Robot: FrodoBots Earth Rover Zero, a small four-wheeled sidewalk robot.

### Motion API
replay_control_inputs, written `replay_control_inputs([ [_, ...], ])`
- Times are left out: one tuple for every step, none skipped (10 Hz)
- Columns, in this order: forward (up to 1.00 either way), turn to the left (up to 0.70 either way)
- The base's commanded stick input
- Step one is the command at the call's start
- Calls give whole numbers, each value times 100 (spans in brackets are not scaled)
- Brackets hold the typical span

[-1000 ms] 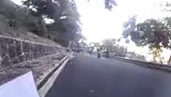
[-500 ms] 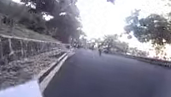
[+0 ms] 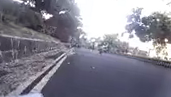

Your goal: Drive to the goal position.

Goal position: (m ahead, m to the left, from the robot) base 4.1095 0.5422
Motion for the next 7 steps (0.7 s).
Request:
replay_control_inputs([
  [85, 0],
  [85, 0],
  [85, 0],
  [85, 0],
  [85, 0],
  [85, 0],
  [85, 0],
])
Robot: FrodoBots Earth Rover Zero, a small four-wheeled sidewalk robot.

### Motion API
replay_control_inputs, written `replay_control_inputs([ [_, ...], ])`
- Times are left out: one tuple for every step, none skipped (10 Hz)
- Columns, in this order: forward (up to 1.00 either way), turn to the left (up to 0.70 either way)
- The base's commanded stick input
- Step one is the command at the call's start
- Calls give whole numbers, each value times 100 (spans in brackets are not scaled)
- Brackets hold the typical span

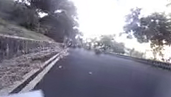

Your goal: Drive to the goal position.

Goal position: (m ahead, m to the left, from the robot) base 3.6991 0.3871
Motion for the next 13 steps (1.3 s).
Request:
replay_control_inputs([
  [85, 0],
  [85, 0],
  [85, 0],
  [85, 0],
  [85, 0],
  [85, 0],
  [85, 0],
  [85, 0],
  [85, 0],
  [85, 0],
  [85, 0],
  [85, 0],
  [85, 0],
])
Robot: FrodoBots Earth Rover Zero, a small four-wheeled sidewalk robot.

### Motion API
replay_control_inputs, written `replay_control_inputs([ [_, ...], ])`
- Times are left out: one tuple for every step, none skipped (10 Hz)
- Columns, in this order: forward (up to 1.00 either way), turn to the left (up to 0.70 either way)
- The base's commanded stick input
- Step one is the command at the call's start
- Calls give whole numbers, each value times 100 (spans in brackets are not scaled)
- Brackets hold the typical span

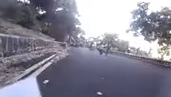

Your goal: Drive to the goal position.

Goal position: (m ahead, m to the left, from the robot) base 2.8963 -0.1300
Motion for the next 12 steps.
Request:
replay_control_inputs([
  [85, 0],
  [85, 0],
  [85, 0],
  [85, 0],
  [85, 0],
  [85, 0],
  [85, 0],
  [85, 0],
  [85, 0],
  [85, 0],
  [85, 0],
  [85, 0],
])
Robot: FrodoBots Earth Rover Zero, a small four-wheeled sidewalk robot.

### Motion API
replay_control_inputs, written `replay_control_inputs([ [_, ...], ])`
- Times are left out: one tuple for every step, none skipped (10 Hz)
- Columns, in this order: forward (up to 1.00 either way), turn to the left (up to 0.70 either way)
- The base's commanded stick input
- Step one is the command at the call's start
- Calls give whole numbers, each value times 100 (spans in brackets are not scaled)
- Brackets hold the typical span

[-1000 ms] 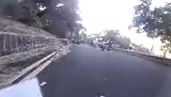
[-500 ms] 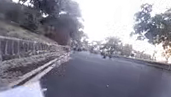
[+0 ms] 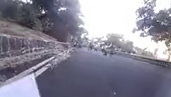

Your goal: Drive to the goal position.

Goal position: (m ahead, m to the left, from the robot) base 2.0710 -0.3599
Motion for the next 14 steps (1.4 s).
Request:
replay_control_inputs([
  [85, 0],
  [85, 0],
  [85, 0],
  [85, 0],
  [85, 0],
  [85, 0],
  [85, 0],
  [85, 0],
  [85, 0],
  [85, 0],
  [85, 0],
  [85, 0],
  [85, 0],
  [85, 0],
])
